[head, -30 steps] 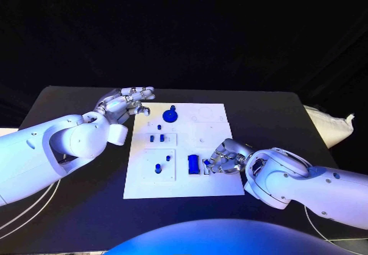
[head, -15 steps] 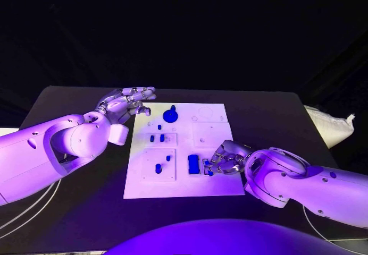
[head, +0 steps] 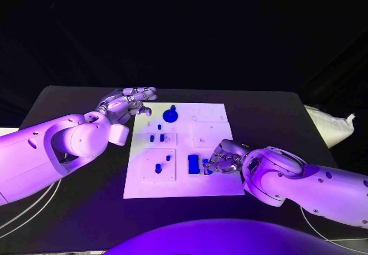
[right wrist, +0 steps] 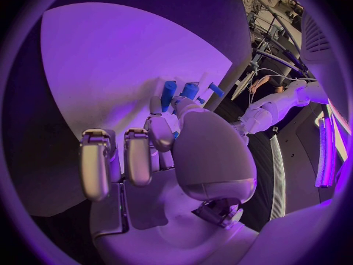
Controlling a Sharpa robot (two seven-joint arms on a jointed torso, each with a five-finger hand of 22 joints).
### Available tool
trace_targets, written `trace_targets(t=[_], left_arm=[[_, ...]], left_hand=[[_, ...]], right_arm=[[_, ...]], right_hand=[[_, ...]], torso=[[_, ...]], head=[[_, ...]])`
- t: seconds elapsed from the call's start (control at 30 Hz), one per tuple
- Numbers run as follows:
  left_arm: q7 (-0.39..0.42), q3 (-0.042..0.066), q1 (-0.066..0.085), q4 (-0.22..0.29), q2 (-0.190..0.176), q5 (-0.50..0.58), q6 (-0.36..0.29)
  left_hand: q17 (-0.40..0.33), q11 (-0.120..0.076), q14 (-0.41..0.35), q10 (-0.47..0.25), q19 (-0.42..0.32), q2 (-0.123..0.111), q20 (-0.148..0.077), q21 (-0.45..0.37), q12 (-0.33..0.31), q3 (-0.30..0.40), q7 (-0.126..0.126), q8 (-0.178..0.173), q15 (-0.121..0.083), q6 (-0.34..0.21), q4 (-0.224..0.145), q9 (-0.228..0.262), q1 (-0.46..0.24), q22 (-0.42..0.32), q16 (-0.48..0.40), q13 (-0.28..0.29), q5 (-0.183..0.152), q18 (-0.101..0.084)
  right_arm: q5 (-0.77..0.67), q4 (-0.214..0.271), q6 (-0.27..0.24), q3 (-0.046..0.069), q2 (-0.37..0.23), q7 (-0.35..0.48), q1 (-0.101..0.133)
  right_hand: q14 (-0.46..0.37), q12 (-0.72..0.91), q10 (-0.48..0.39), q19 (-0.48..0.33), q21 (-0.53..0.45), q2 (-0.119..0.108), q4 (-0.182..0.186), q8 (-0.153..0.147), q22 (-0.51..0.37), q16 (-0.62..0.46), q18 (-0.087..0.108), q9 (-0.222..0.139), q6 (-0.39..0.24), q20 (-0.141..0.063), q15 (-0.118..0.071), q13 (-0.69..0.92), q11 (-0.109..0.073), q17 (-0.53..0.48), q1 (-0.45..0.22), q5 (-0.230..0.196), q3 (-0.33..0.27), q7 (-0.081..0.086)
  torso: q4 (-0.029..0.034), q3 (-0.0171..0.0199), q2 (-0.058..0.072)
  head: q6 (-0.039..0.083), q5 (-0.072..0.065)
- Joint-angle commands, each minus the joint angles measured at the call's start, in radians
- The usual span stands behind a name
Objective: Assemble the parts on the task board
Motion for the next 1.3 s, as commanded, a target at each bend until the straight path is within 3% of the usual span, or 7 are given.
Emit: trace_targets(t=[0.03,0.37,0.6,0.67,1.07,1.17,1.3], left_arm=[[0.000,0.001,0.000,0.003,0.001,-0.008,0.022],[-0.005,0.001,0.000,0.004,0.001,-0.012,0.026],[-0.007,0.001,0.000,0.005,-0.001,-0.013,0.028],[-0.008,0.001,0.000,0.005,-0.001,-0.013,0.029],[-0.010,0.001,0.000,0.005,-0.004,-0.016,0.031],[-0.010,0.001,0.000,0.005,-0.004,-0.017,0.031],[-0.011,0.001,0.000,0.004,-0.003,-0.017,0.031]], left_hand=[[-0.001,0.000,-0.008,-0.009,-0.008,0.009,-0.002,-0.005,0.004,-0.007,-0.001,0.007,0.000,-0.004,-0.001,-0.002,-0.001,-0.001,-0.003,0.002,-0.006,0.020],[-0.002,0.000,-0.008,-0.010,-0.008,0.009,-0.002,-0.005,0.005,-0.007,-0.001,0.007,0.000,-0.004,-0.001,-0.002,-0.001,-0.002,-0.003,0.002,-0.006,0.020],[-0.002,0.000,-0.008,-0.010,-0.008,0.009,-0.002,-0.005,0.005,-0.008,-0.001,0.007,0.001,-0.004,-0.001,-0.002,-0.002,-0.002,-0.003,0.002,-0.006,0.020],[-0.002,0.000,-0.008,-0.010,-0.008,0.009,-0.002,-0.005,0.005,-0.008,-0.001,0.007,0.001,-0.004,-0.001,-0.002,-0.002,-0.002,-0.003,0.002,-0.006,0.020],[-0.003,0.000,-0.009,-0.011,-0.008,0.009,-0.002,-0.005,0.005,-0.008,-0.001,0.007,0.001,-0.004,0.000,-0.002,-0.002,-0.002,-0.003,0.001,-0.006,0.020],[-0.003,0.000,-0.009,-0.011,-0.008,0.009,-0.002,-0.005,0.005,-0.008,-0.001,0.007,0.001,-0.004,0.000,-0.002,-0.002,-0.002,-0.003,0.001,-0.006,0.020],[-0.003,0.000,-0.009,-0.011,-0.008,0.009,-0.002,-0.005,0.005,-0.008,-0.001,0.007,0.001,-0.004,0.000,-0.002,-0.002,-0.002,-0.003,0.001,-0.006,0.020]], right_arm=[[-0.018,-0.002,0.015,-0.001,0.006,-0.001,-0.001],[-0.018,-0.004,0.036,-0.001,0.014,0.001,-0.001],[-0.017,0.002,0.042,-0.001,0.013,0.003,-0.001],[-0.019,0.007,0.041,-0.001,0.011,0.003,-0.001],[-0.032,0.030,0.034,-0.001,-0.016,0.006,-0.002],[-0.033,0.028,0.038,-0.001,-0.022,0.008,-0.002],[-0.033,0.025,0.042,-0.001,-0.024,0.012,-0.002]], right_hand=[[0.071,0.009,0.007,0.028,0.006,0.004,0.001,-0.005,0.154,0.003,-0.011,0.000,0.006,-0.006,-0.009,0.004,0.001,0.087,-0.010,-0.006,-0.008,0.003],[0.073,0.043,0.021,0.032,0.011,0.031,0.006,-0.001,0.160,0.011,-0.012,0.010,0.018,-0.009,-0.011,0.032,-0.002,0.097,-0.098,-0.003,-0.064,0.000],[0.072,0.039,0.021,0.032,0.010,0.028,0.005,-0.003,0.160,0.010,-0.012,0.017,0.019,-0.010,-0.012,0.036,-0.003,0.097,-0.186,-0.156,-0.159,-0.003],[0.072,0.040,0.021,0.032,0.010,0.028,0.005,-0.003,0.160,0.010,-0.012,0.018,0.019,-0.010,-0.012,0.038,-0.003,0.097,-0.189,-0.170,-0.172,-0.003],[0.073,0.045,0.024,0.033,0.011,0.044,0.001,-0.003,0.162,0.013,-0.013,0.022,0.022,-0.011,-0.013,0.044,-0.005,0.101,-0.177,-0.156,-0.186,-0.005],[0.073,0.042,0.023,0.033,0.011,0.044,-0.011,-0.004,0.162,0.013,-0.013,0.024,0.020,-0.011,-0.014,0.044,-0.005,0.100,-0.140,-0.159,-0.193,-0.005],[0.072,0.034,0.020,0.030,0.009,0.044,-0.057,-0.007,0.159,0.009,-0.012,0.026,0.015,-0.011,-0.014,0.043,-0.004,0.097,-0.047,-0.198,-0.192,-0.003]], torso=[[-0.0006,-0.0003,0.000],[-0.0006,-0.0001,-0.001],[-0.0017,0.0007,-0.001],[-0.0020,0.0009,0.000],[-0.0011,0.0010,-0.001],[-0.0007,0.0005,-0.001],[-0.0017,0.0011,0.000]], head=[[-0.001,0.001],[-0.003,0.001],[-0.003,0.002],[-0.003,0.001],[-0.003,-0.003],[-0.003,-0.004],[-0.003,-0.004]])
